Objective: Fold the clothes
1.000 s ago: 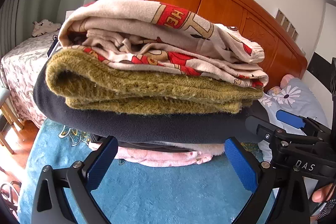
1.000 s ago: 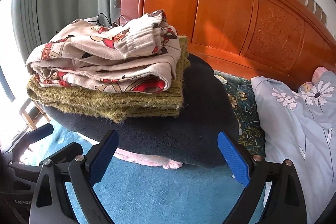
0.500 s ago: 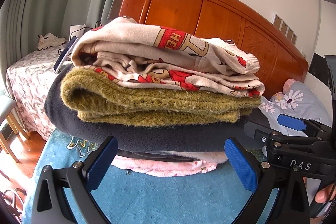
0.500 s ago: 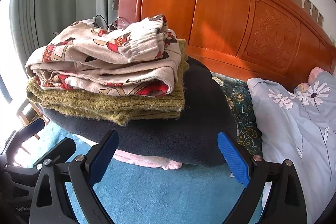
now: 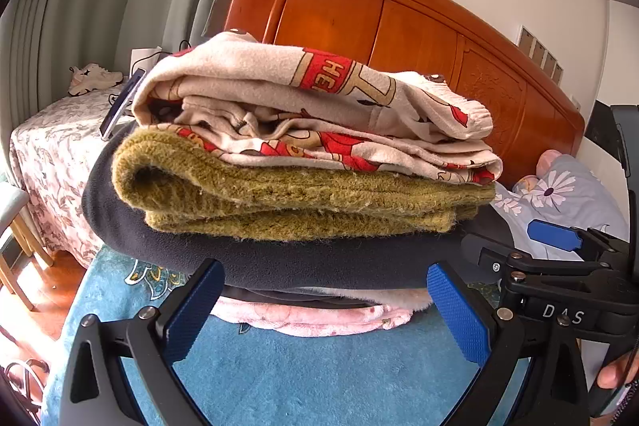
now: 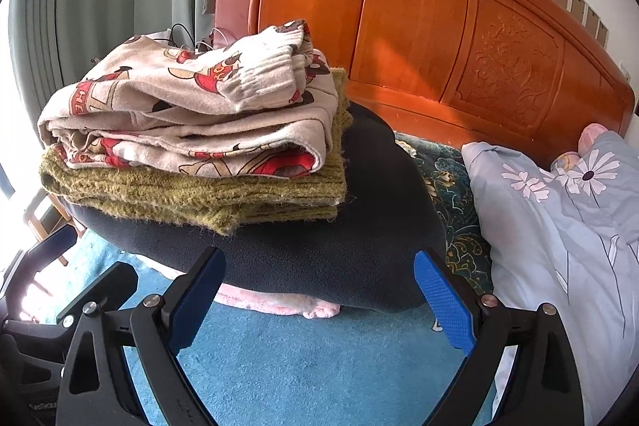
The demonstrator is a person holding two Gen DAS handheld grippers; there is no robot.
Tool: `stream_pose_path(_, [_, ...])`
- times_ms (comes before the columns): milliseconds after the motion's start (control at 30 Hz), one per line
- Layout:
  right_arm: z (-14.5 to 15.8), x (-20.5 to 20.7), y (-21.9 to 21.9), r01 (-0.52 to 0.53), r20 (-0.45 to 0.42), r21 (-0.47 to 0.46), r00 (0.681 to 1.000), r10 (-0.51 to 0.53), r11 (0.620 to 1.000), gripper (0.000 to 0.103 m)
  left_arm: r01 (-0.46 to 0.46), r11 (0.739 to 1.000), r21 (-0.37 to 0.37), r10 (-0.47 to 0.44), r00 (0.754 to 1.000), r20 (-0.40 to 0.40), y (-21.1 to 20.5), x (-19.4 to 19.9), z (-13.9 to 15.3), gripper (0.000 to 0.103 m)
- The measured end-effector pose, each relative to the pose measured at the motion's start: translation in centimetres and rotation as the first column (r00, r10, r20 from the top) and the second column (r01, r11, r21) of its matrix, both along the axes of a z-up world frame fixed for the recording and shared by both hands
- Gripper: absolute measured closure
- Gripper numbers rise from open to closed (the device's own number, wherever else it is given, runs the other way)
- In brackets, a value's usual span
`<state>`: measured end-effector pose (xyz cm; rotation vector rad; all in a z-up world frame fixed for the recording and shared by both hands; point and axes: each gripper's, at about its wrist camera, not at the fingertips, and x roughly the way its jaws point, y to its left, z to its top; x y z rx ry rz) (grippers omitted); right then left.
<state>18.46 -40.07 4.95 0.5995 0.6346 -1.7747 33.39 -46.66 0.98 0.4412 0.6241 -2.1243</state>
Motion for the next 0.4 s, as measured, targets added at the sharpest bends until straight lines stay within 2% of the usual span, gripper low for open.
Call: stream_pose_path(400, [-0.66, -0.19, -0.44, 0.011, 0.002, 0.014, 1.0, -0.011, 1.0, 0.007, -0.012, 1.0, -0.005, 0.012, 1.0, -0.001, -0.15, -0.09, -0.66, 0.0])
